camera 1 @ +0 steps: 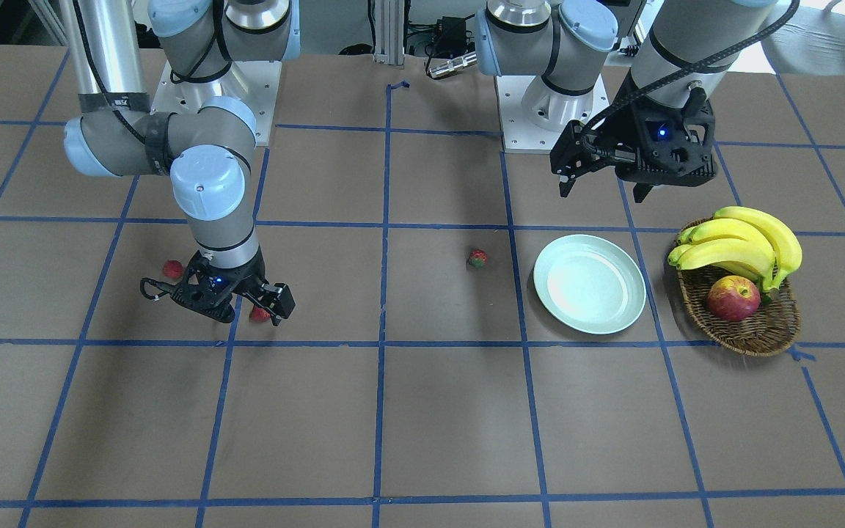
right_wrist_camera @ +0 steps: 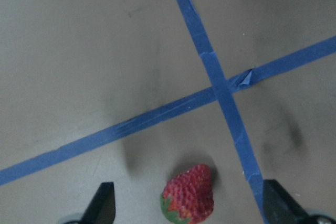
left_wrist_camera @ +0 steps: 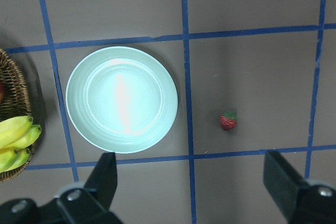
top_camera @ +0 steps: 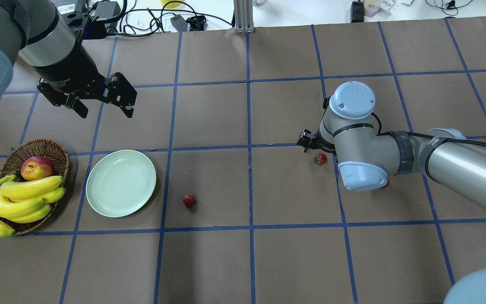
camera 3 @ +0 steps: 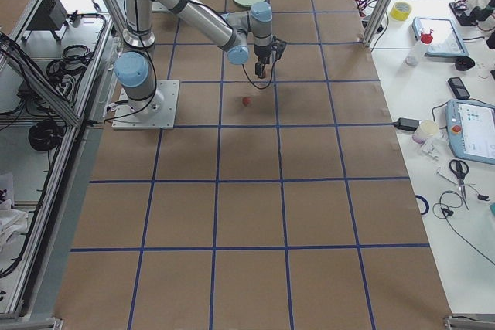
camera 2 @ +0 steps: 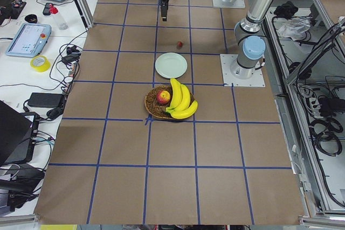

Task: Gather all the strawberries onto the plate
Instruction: 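Return the right gripper and grasp the second strawberry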

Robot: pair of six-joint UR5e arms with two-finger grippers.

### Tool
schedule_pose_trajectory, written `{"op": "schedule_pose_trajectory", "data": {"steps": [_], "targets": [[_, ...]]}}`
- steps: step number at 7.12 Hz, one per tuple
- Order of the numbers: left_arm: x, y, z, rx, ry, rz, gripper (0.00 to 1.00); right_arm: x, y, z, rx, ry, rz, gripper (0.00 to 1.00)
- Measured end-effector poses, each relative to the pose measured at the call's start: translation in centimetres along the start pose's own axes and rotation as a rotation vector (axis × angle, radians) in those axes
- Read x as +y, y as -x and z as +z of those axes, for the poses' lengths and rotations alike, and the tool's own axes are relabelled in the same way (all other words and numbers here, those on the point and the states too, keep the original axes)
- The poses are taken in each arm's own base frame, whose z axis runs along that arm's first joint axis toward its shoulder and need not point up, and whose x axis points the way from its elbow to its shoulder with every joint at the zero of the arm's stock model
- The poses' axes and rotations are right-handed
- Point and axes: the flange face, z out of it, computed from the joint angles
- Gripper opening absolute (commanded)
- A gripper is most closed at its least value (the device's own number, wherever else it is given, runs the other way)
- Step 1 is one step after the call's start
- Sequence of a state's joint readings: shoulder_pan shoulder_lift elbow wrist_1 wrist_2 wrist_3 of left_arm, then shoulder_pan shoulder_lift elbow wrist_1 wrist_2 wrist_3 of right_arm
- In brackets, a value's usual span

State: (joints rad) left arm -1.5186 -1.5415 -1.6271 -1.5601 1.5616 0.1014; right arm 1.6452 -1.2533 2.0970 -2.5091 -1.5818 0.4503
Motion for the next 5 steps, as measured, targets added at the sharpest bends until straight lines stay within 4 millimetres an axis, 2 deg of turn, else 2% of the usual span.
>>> {"op": "schedule_pose_trajectory", "data": {"steps": [1,2,3,5], "targets": [[-0.01,0.00,0.00,0.000,0.000,0.000,1.00,0.12,0.01,0.40,-0.001,0.008,-0.001,0.74],[-0.01,-0.01,0.01,0.001,0.000,0.000,1.00,0.19,0.01,0.66,0.000,0.014,-0.002,0.04],[0.00,-0.01,0.02,0.001,0.000,0.000,1.00,0.24,0.01,0.90,0.002,0.019,-0.005,0.00],[-0.01,-0.02,0.01,0.002,0.000,0.000,1.00,0.25,-0.01,1.11,0.006,0.026,-0.014,0.00]]}}
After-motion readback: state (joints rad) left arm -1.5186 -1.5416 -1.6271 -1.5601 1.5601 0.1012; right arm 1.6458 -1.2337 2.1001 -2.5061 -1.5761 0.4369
